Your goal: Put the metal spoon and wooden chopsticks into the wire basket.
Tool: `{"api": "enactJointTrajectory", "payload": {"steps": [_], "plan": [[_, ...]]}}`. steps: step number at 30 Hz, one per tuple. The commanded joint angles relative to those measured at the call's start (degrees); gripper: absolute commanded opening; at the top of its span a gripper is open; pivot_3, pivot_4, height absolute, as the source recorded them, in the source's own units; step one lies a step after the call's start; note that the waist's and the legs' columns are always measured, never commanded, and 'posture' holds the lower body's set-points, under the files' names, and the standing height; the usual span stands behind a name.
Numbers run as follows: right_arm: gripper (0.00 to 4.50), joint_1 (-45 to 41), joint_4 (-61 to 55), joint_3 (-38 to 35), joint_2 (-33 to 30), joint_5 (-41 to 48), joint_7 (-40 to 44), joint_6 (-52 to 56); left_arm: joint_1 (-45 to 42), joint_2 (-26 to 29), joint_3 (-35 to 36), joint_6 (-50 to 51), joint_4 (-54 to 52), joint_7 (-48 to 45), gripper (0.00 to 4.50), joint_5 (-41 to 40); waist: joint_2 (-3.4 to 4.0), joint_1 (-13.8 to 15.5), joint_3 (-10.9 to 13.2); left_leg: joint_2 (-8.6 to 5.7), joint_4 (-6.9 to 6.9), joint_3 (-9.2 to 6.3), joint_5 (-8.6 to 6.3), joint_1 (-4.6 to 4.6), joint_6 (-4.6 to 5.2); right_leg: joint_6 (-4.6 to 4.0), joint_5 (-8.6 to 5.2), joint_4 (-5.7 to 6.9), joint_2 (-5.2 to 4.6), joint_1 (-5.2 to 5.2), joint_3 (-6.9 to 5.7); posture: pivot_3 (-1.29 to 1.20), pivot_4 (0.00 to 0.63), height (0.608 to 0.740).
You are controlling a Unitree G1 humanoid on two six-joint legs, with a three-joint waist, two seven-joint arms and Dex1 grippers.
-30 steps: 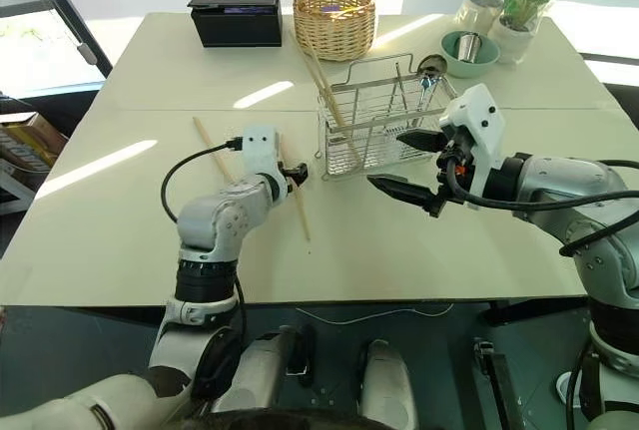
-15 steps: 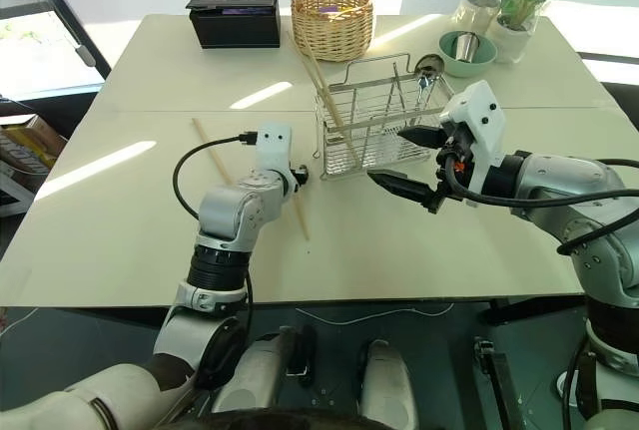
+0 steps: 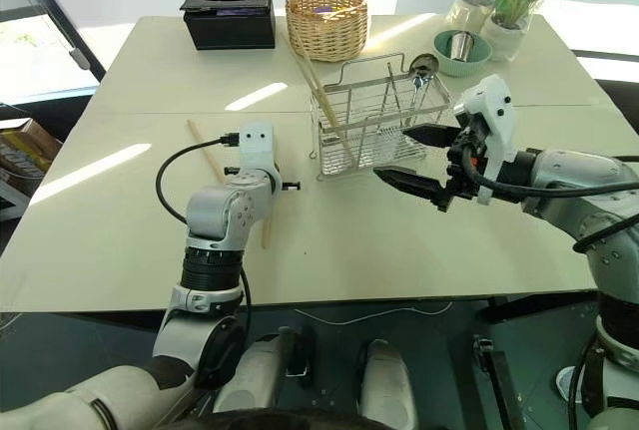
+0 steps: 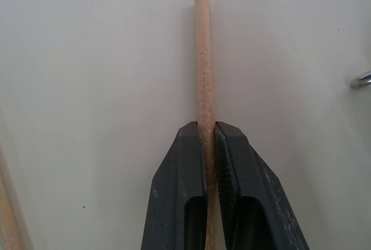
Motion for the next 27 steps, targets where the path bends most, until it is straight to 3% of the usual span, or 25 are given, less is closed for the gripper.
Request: {"api": "enactJointTrajectory", "payload": {"steps": [1,5,14,19,22,27], "plan": [[4.5,-0.28,-0.51,-2.83,-1.75,2.28,1.48,0.87,2.69,-4.36,2.7,2.22,2.54,1.75,0.03,0.13,0.0,-0.02,0.0,0.0,0.0,0.0,0.0,0.0,0.0,0.0,0.0,0.0,0.0,0.0,0.0,0.0,0.15,0.74],[4.5,0.31,-0.34,-3.05,-2.92,2.25,2.55,0.99,2.1,-4.21,3.68,-1.96,2.51,2.17,0.03,-0.57,0.0,-0.05,0.0,0.0,0.0,0.0,-0.01,0.01,0.01,-0.01,0.0,0.0,0.0,0.0,0.01,0.0,0.15,0.74],[4.5,1.72,0.67,-6.55,-5.43,2.65,3.65,1.38,-2.54,1.91,1.63,-24.78,0.02,-4.12,0.03,-1.05,-0.12,0.46,0.08,0.0,0.07,0.05,0.01,-0.46,-0.02,-0.13,0.07,-0.01,-0.07,-0.41,-0.03,0.0,0.15,0.74],[4.5,3.15,1.07,-9.98,-6.76,2.62,3.67,1.66,-5.39,7.53,0.31,-40.37,-1.5,-14.44,0.03,-1.88,-0.16,0.56,0.1,-0.01,0.09,0.16,0.05,-0.59,-0.08,-0.1,0.09,-0.03,-0.12,-0.53,-0.03,0.0,0.15,0.74],[4.5,4.2,1.29,-12.74,-7.12,3.38,3.31,2.21,-9.6,11.0,2.74,-46.71,-3.02,-23.0,0.03,-7.12,-0.16,0.72,0.11,-0.01,0.08,0.16,0.06,-0.59,-0.09,-0.1,0.09,-0.02,-0.11,-0.54,-0.04,0.0,0.15,0.74],[4.5,5.5,2.13,-16.46,-7.65,3.68,2.71,3.0,-14.83,14.7,4.42,-50.42,-3.62,-33.83,0.03,-14.94,-0.14,0.69,0.11,-0.01,0.15,0.17,0.04,-0.57,-0.06,-0.1,0.09,-0.02,-0.12,-0.47,-0.04,0.0,0.15,0.74]]}}
